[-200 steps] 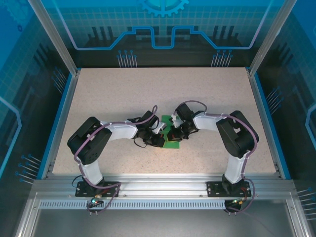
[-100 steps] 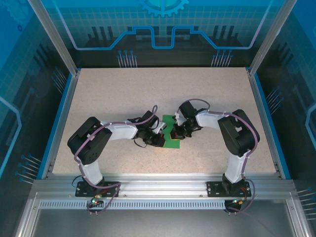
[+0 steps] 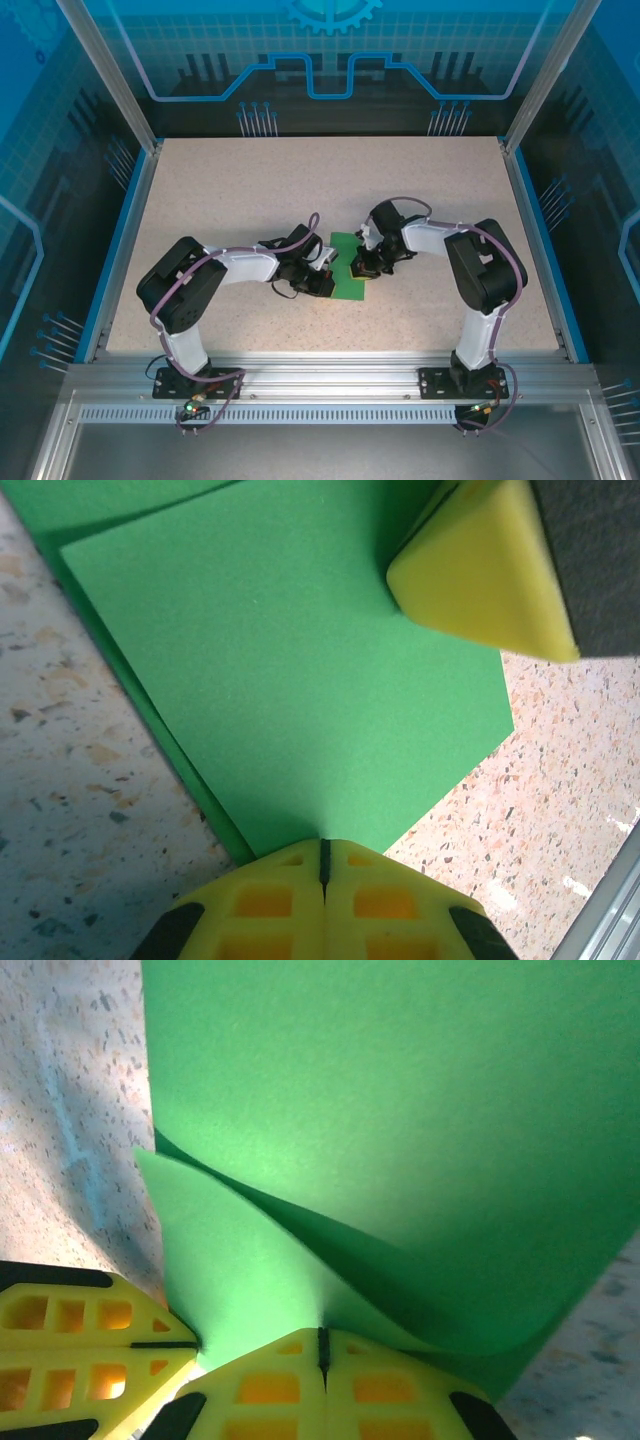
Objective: Fold a paper plane with a square sheet of paper (fold left side to right side)
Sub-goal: Fold the triangle a second time at the center of the table.
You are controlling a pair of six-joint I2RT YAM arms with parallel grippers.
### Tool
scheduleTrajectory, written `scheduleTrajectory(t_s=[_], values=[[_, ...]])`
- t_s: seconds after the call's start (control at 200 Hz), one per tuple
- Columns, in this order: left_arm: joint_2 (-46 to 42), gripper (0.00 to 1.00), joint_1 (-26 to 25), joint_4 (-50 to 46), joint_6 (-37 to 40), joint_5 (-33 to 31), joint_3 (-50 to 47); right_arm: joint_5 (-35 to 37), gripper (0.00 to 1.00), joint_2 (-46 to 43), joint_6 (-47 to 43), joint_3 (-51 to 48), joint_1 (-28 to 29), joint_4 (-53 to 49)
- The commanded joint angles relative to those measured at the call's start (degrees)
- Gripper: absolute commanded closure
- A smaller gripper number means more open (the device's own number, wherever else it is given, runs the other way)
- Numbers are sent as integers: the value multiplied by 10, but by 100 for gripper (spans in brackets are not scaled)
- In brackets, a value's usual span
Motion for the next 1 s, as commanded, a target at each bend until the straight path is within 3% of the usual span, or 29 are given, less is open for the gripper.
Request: scheduleTrajectory(t_s=[0.0, 0.995], values=[[16, 100, -2, -37, 8, -28, -18, 37, 100, 17, -15, 12, -24, -22], [15, 100, -2, -37, 8, -32, -20, 27, 100, 48, -56, 39, -109, -56]])
